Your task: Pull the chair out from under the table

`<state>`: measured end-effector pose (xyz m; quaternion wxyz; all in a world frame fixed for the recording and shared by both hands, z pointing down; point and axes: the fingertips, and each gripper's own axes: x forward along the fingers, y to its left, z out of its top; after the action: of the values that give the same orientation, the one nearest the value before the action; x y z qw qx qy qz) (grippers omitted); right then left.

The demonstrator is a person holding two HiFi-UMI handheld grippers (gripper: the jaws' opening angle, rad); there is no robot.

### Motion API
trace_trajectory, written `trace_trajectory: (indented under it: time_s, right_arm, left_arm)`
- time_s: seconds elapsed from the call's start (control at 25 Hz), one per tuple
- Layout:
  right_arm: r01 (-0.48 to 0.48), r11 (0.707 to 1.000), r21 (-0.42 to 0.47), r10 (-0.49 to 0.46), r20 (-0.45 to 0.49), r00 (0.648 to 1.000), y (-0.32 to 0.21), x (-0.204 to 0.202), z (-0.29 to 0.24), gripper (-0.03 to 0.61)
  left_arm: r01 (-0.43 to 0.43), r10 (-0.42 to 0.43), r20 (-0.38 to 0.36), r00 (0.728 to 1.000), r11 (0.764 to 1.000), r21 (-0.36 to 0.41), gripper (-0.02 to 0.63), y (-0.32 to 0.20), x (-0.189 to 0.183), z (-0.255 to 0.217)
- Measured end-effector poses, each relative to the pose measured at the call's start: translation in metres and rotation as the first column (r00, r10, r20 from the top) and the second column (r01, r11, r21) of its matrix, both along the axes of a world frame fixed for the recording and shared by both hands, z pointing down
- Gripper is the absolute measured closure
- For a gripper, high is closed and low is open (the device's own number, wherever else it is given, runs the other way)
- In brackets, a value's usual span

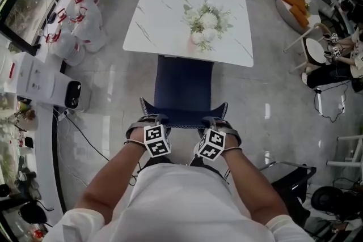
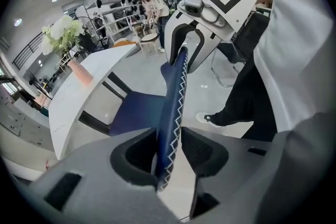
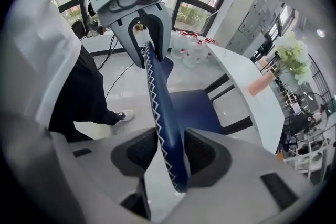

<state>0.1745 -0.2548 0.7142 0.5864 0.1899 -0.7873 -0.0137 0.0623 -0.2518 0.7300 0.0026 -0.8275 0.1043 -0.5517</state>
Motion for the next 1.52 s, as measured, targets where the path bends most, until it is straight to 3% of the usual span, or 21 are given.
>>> trace_trajectory:
  time_s: [0.24, 0.48, 0.56, 0.88, 1.32, 1.52]
  right_arm:
    - [0.044, 0.997, -0.059, -0.046, -0.031, 0.998, -0.005, -0.005, 0.03, 0.399]
    - [0.065, 0.996, -0.053, -0.07, -0.09, 0.994, -0.006, -0.005, 0.046, 0.373]
    - [0.06, 0.997, -0.038, -0.063, -0.1, 0.993, -0.011, -0.004, 0.048, 0.393]
    - [0.071, 0.996, -0.046, -0.075, -0.091, 0.993, -0.011, -0.004, 0.05, 0.422]
    - [0.042, 0.998, -0.049, -0.047, -0.097, 0.994, -0.002, -0.004, 0.05, 0.436]
    - [0.031, 0.999, -0.03, -0.034, -0.101, 0.994, 0.01, -0.006, 0.053, 0.435]
  left_arm:
    - [0.014, -0.013, 0.045, 0.999, 0.999, -0.039, 0.454, -0.009, -0.005, 0.033]
    - [-0.026, 0.028, 0.145, 0.989, 1.0, -0.019, 0.465, -0.01, -0.008, 0.052]
    - [-0.025, 0.027, 0.156, 0.987, 1.0, -0.018, 0.466, -0.012, -0.007, 0.056]
    - [-0.029, 0.031, 0.056, 0.998, 0.999, -0.03, 0.465, -0.011, 0.001, 0.055]
    - [-0.092, 0.095, 0.086, 0.992, 0.995, -0.04, 0.488, 0.001, 0.0, 0.058]
    - [-0.085, 0.086, 0.087, 0.993, 0.996, -0.008, 0.488, 0.011, -0.002, 0.059]
